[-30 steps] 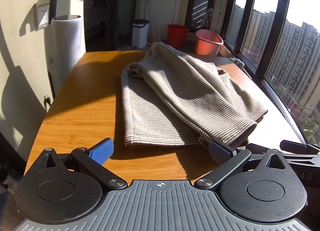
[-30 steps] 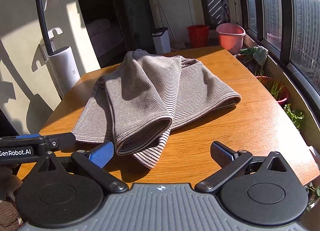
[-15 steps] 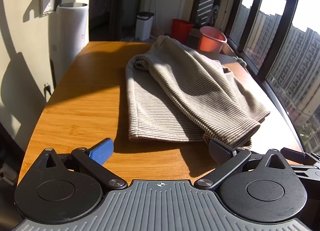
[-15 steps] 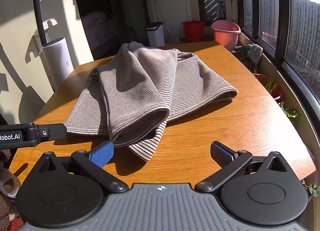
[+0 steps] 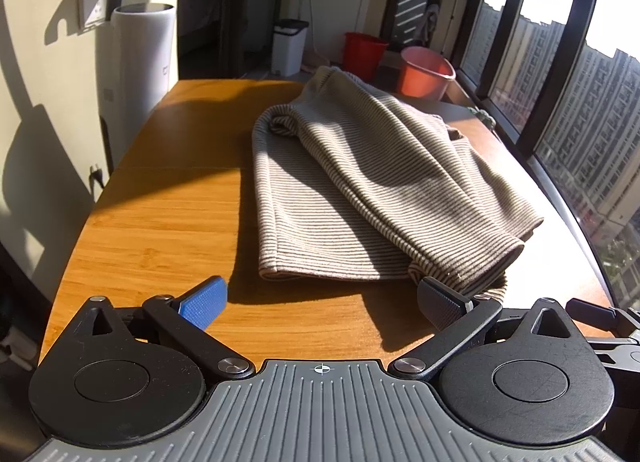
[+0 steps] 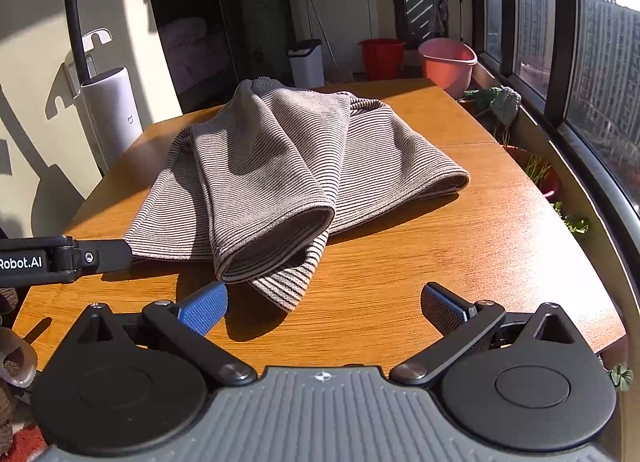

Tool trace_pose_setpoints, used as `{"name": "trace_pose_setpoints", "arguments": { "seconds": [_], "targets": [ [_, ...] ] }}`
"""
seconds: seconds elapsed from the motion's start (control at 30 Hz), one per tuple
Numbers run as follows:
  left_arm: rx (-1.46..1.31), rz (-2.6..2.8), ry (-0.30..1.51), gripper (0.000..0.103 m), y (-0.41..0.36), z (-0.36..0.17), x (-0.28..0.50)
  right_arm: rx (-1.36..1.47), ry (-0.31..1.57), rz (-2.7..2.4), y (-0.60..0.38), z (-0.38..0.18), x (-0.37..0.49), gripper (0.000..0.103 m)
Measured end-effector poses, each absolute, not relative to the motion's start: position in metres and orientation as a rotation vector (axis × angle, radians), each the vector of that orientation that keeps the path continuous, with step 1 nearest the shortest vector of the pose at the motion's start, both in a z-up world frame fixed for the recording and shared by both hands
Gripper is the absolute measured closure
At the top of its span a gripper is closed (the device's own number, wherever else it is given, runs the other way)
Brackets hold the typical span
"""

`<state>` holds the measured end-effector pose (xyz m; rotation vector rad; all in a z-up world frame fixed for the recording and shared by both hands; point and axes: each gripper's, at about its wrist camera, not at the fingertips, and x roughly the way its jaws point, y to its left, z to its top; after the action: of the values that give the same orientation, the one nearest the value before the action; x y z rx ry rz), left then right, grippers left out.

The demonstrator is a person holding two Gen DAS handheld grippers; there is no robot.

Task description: Fold clothes

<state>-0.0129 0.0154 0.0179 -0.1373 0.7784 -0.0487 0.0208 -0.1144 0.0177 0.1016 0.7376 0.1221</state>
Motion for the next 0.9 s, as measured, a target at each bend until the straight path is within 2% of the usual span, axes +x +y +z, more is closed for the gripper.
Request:
{"name": "trace_pose_setpoints", "arguments": {
  "seconds": [0.9],
  "targets": [
    [-0.148,-0.036,0.780,0.000,0.0181,0.0168,-0.0153,0.104,0.742,0.129,-0.1143,0.0151,0.0211,0.000]
  ]
}}
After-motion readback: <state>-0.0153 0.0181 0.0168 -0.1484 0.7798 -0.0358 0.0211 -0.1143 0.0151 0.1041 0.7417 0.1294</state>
